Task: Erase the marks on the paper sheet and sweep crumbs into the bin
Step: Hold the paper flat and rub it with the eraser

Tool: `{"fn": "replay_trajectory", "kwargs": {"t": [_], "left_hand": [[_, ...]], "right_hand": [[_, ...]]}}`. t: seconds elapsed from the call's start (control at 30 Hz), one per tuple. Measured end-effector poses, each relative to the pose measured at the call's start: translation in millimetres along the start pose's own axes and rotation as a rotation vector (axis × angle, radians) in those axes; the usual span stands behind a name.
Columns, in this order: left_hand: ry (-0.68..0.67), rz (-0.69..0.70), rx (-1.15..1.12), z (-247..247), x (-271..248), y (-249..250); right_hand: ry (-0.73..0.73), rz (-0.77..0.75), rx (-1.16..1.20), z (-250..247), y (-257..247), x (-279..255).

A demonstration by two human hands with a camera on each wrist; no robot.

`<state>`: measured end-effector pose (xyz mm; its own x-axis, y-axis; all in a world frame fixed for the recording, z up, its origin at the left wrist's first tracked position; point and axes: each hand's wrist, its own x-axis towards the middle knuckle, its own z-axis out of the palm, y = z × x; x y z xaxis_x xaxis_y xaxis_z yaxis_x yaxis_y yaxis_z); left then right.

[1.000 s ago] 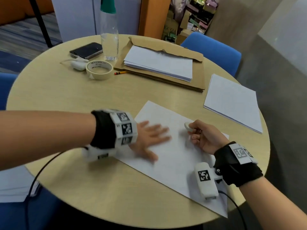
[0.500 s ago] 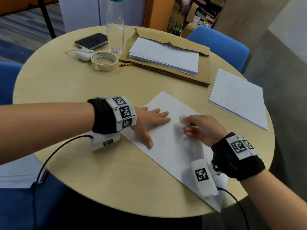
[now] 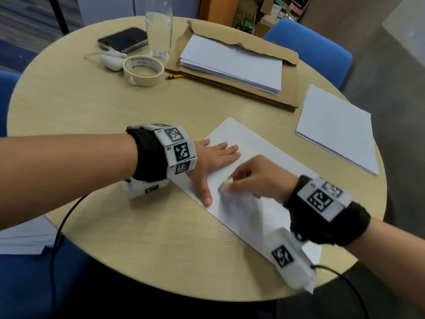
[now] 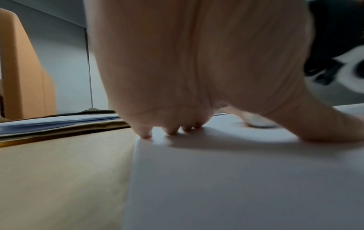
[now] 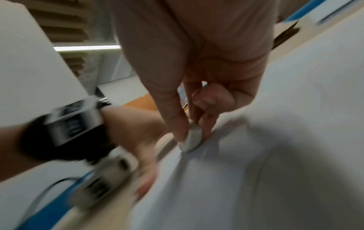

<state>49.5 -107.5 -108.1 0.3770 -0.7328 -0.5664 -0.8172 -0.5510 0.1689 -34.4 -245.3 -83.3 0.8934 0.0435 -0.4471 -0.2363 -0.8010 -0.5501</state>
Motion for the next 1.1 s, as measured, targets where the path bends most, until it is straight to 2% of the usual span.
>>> {"fn": "replay_trajectory", "kwargs": {"t": [0.1, 0.17, 0.23, 0.3, 0.37, 0.5, 0.57, 0.63, 0.7, 0.77, 0.9, 0.97, 1.03, 1.1], "left_hand": [[0.005, 0.011, -0.017, -0.1, -1.2, -0.5], [0.006, 0.01, -0.009, -0.3, -0.8, 0.2], [0.004, 0.007, 0.004, -0.5, -0.8, 0.6], [0.007, 0.009, 0.017, 0.0, 0.0, 1.0], [0.009, 0.009, 0.02, 0.6, 0.4, 0.6], [0.012, 0.006, 0.005, 0.3, -0.2, 0.9], [0.012, 0.002, 0.0, -0.1, -0.4, 1.8], [0.016, 0.0, 0.006, 0.4, 0.2, 1.1], [0.015, -0.001, 0.014, 0.8, 0.2, 0.6], [0.009, 0.004, 0.01, 1.0, -0.2, 1.1], [0.011, 0.003, -0.002, 0.4, -0.4, 1.0], [0.008, 0.001, -0.001, 0.6, 0.0, 0.9], [0.005, -0.003, 0.005, 0.5, 0.3, 0.9], [0.01, 0.001, 0.003, 0.7, 0.3, 0.4]], "right_hand": [[0.224, 0.118, 0.087, -25.2, 5.5, 19.8], [0.296, 0.102, 0.049, -19.3, 4.2, 21.2], [0.253, 0.015, -0.034, 1.9, -1.3, 10.8], [0.131, -0.051, -0.036, 16.3, -3.5, 0.3], [0.06, -0.022, 0.026, 7.6, -1.7, 2.9], [0.227, 0.123, 0.127, -27.5, 7.4, 25.4], [0.283, 0.126, 0.177, -24.5, 9.6, 26.5], [0.238, 0.076, 0.142, -7.6, 10.5, 16.6], [0.107, 0.047, 0.105, 8.2, 7.7, 4.3], [0.04, 0.074, 0.141, 5.3, 7.1, 2.3], [0.242, 0.206, 0.24, -28.8, 12.8, 23.8], [0.316, 0.223, 0.262, -30.5, 14.3, 28.5], [0.284, 0.183, 0.256, -17.5, 11.8, 23.1], [0.172, 0.12, 0.233, 3.3, 6.7, 11.6]]}}
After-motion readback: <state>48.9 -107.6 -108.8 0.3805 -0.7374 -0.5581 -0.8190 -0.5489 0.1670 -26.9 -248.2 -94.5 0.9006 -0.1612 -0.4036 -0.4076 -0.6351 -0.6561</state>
